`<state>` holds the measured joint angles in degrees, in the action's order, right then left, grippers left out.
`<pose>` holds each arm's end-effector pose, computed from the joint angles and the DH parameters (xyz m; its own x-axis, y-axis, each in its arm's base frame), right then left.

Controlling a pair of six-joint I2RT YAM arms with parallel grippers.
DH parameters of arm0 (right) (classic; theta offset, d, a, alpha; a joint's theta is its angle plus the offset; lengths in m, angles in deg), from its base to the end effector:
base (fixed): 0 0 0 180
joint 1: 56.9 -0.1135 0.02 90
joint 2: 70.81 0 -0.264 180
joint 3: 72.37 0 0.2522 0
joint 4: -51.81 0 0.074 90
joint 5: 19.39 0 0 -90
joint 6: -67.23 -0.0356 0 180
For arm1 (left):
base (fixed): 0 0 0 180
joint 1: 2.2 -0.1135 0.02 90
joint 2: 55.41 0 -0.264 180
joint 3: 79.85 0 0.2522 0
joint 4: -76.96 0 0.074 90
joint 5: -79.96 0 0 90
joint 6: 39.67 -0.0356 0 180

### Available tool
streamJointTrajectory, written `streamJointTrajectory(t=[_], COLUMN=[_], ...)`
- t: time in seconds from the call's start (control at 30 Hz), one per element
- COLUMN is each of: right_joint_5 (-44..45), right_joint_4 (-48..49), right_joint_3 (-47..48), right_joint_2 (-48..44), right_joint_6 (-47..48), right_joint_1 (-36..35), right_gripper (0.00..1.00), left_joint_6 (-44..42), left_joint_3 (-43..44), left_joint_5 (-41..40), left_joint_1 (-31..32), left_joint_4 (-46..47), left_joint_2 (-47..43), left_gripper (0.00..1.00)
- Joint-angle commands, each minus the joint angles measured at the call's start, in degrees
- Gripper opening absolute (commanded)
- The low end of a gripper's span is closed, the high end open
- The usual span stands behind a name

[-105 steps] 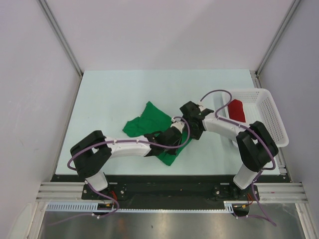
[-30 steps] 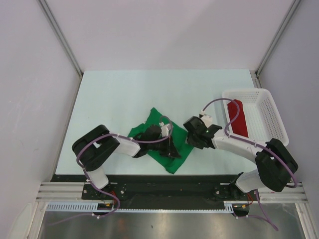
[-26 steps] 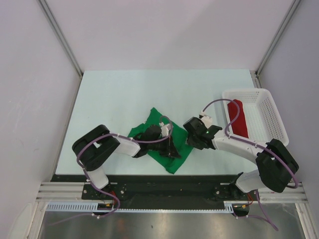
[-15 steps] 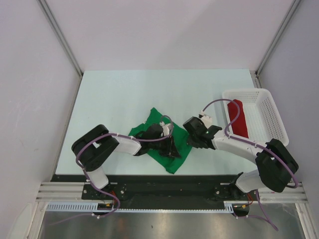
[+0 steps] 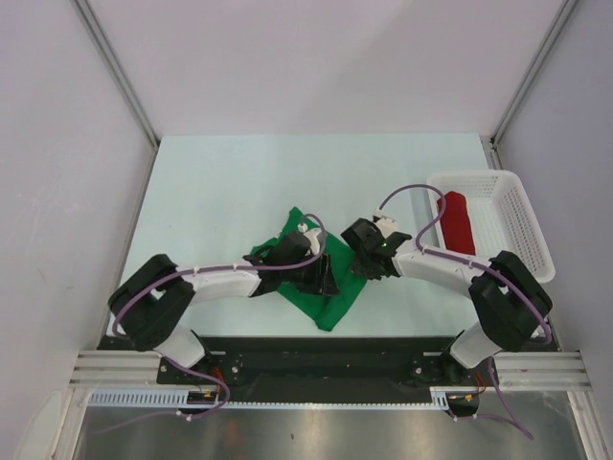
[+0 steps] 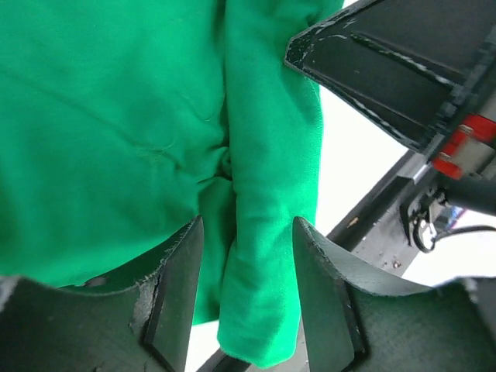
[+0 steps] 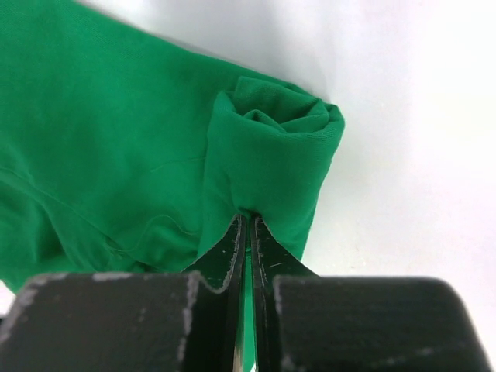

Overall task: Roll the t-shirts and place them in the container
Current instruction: Roll the T-shirt to the center of the board.

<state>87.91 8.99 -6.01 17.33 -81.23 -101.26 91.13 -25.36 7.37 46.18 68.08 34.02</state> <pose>0.2161 0.1966 0.1862 -0.8290 0.3274 -0.4533 0.2490 0.9420 0.2251 0.1926 -0.2329 0.1583 -0.9079 0.0832 -0.4108 0.3480 0.6958 -0.6283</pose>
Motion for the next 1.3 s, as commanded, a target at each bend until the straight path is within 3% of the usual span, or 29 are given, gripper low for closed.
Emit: streamJointTrajectory(t=[0.0, 0.3, 0.5, 0.83, 0.9, 1.03, 1.17, 1.27], right_joint_5=[0.6, -0.3, -1.7, -2.7, -3.0, -2.9, -2.8, -2.9], right_joint_4=[-0.3, -0.9, -0.5, -0.3, -0.2, 0.0, 0.1, 0.2], right_joint_3=[4.0, 8.6, 9.5, 9.7, 9.7, 9.7, 9.7, 9.7], right_joint_2=[2.5, 6.9, 7.9, 8.5, 8.5, 7.8, 6.2, 5.0], right_joint_6=[-0.6, -0.1, -0.3, 0.0, 0.1, 0.5, 1.1, 1.4], right_joint_1=[0.4, 0.5, 0.5, 0.6, 0.6, 0.6, 0.6, 1.2], right_gripper=[0.04, 0.06, 0.17, 0.18, 0.18, 0.27, 0.38, 0.4], left_joint_6=[-3.6, -6.8, -7.5, -6.5, -6.2, -6.0, -5.8, -4.8], left_joint_3=[1.5, 1.4, 3.7, 4.4, 4.3, 3.8, 4.3, 3.7], left_joint_5=[-7.9, -19.5, -27.3, -33.5, -34.5, -36.0, -36.0, -35.3], left_joint_1=[0.2, 5.4, 13.0, 17.3, 17.4, 17.3, 17.3, 17.1], left_joint_4=[-6.2, -12.5, -14.8, -13.1, -13.2, -13.8, -14.6, -14.1], left_joint_2=[-6.7, -16.5, -12.4, -6.3, -5.9, -5.8, -4.4, -4.0], left_gripper=[0.54, 0.57, 0.59, 0.55, 0.48, 0.3, 0.04, 0.0])
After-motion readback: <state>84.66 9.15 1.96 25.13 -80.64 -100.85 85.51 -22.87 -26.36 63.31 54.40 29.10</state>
